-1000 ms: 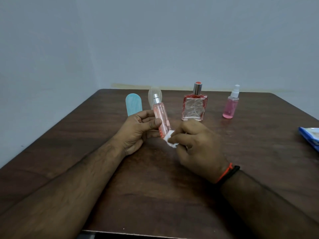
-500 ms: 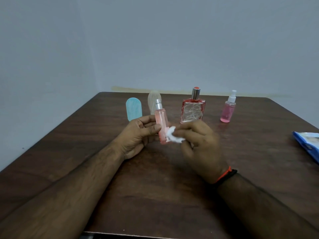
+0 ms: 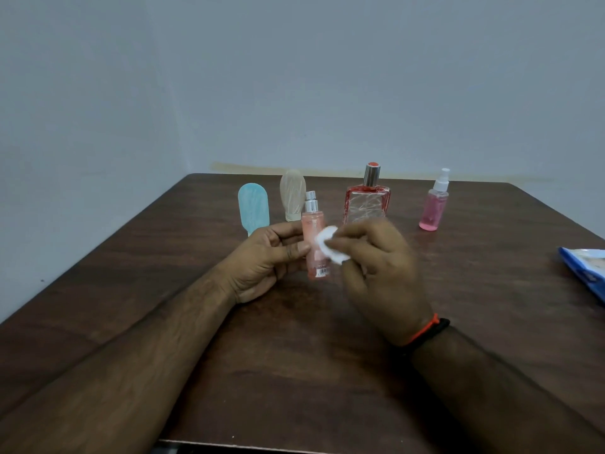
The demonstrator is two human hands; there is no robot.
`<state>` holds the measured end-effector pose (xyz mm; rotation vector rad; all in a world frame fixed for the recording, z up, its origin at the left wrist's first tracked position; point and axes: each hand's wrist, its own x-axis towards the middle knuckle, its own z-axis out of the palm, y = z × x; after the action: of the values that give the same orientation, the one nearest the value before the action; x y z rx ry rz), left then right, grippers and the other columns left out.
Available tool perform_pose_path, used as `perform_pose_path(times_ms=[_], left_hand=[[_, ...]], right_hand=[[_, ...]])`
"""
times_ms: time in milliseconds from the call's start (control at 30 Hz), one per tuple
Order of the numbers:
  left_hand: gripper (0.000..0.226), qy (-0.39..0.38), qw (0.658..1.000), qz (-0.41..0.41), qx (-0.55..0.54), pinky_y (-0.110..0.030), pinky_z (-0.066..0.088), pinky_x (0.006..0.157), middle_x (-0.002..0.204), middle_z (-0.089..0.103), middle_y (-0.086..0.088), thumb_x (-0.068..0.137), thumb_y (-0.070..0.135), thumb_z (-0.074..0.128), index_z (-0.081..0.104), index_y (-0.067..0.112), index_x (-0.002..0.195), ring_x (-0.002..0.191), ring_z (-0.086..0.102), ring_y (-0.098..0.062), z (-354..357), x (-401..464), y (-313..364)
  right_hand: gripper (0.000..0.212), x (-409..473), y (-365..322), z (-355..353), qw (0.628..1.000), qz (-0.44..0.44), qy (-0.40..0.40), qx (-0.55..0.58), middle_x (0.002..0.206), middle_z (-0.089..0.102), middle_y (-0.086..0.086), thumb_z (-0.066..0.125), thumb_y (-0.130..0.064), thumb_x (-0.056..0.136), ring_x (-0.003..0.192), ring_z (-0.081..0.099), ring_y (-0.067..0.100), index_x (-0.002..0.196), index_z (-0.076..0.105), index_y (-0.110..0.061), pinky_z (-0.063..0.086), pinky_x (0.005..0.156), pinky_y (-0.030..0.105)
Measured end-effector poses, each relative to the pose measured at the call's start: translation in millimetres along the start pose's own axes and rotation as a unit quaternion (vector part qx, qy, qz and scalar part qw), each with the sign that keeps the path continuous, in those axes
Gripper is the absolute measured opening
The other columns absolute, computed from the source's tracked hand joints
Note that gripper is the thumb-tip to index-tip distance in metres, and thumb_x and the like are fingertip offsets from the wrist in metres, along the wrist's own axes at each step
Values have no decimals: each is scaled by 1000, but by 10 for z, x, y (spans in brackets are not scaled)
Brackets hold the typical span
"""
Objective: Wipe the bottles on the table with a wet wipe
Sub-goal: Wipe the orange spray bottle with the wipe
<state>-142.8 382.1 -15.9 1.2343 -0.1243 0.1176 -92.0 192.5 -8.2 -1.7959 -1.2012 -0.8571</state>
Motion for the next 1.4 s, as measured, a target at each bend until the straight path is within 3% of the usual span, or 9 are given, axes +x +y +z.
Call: perform_pose_path(times_ms=[133, 267, 400, 500, 733, 1033, 1200, 1300, 1400], left_hand=[[48, 7, 999, -4, 31, -49, 50, 101, 131, 59, -29, 87, -1, 63, 55, -2, 134, 116, 60, -37, 33, -6, -12], [47, 29, 999, 1, 34, -44, 53, 94, 128, 60, -27, 84, 0, 59, 57, -3, 131, 112, 59, -36, 53, -14, -11], [47, 32, 999, -4, 33, -45, 53, 94, 125, 64, -22, 83, 2, 59, 57, -2, 129, 108, 63, -33, 62, -17, 4], [47, 13, 999, -12, 48, -50, 51, 99, 127, 63, -23, 83, 3, 60, 58, 1, 130, 111, 64, -35, 68, -22, 7], [48, 2, 1000, 7, -25, -42, 54, 97, 133, 60, -25, 91, 0, 55, 49, -1, 138, 119, 62, -31, 3, -11, 24], [44, 27, 999, 10, -38, -33, 59, 75, 111, 70, -18, 84, 9, 65, 55, 2, 126, 96, 71, -24, 27, -15, 21], [51, 8, 999, -2, -32, -48, 56, 92, 119, 64, -27, 85, 7, 63, 51, -2, 134, 106, 67, -37, 34, -20, 19], [52, -3, 1000, -5, -16, -45, 54, 96, 130, 60, -26, 85, 6, 63, 52, -1, 136, 116, 63, -36, 64, -19, 7], [48, 29, 999, 13, -3, -42, 53, 98, 128, 60, -25, 87, 4, 58, 52, -4, 135, 115, 60, -33, 67, -6, 10]], right_hand=[[38, 31, 28, 19, 1000, 5, -16, -21, 112, 64, 16, 60, 11, 81, 106, 60, 31, 115, 70, 0, 48, 91, 31], [32, 14, -20, 42, 995, -26, -84, -41, 102, 66, 12, 50, -10, 88, 96, 60, 26, 107, 75, -4, 49, 83, 29], [26, -7, 0, 2, 1000, -20, -16, -7, 87, 65, 10, 52, -3, 82, 82, 60, 22, 88, 77, -1, 51, 70, 34], [29, 18, 43, -25, 999, 14, 30, -17, 101, 65, 13, 56, 2, 83, 95, 60, 25, 105, 74, 0, 50, 81, 31], [32, -13, 20, -2, 994, -17, -106, -19, 102, 67, 9, 66, 3, 77, 94, 62, 24, 106, 75, -5, 52, 81, 30], [28, -2, -34, -26, 992, -41, -122, 5, 93, 70, 6, 55, -5, 80, 88, 65, 21, 96, 79, -6, 51, 79, 23], [34, 37, 45, 4, 998, 57, 29, 13, 109, 65, 12, 62, 8, 82, 102, 62, 25, 113, 72, -3, 53, 87, 32], [39, 32, 38, 31, 999, 35, -32, 21, 115, 63, 12, 62, 7, 84, 107, 59, 20, 120, 68, -5, 48, 93, 21], [30, 16, 21, 30, 996, 16, -82, 26, 105, 66, 9, 64, 3, 82, 97, 61, 19, 109, 74, -6, 53, 83, 28]])
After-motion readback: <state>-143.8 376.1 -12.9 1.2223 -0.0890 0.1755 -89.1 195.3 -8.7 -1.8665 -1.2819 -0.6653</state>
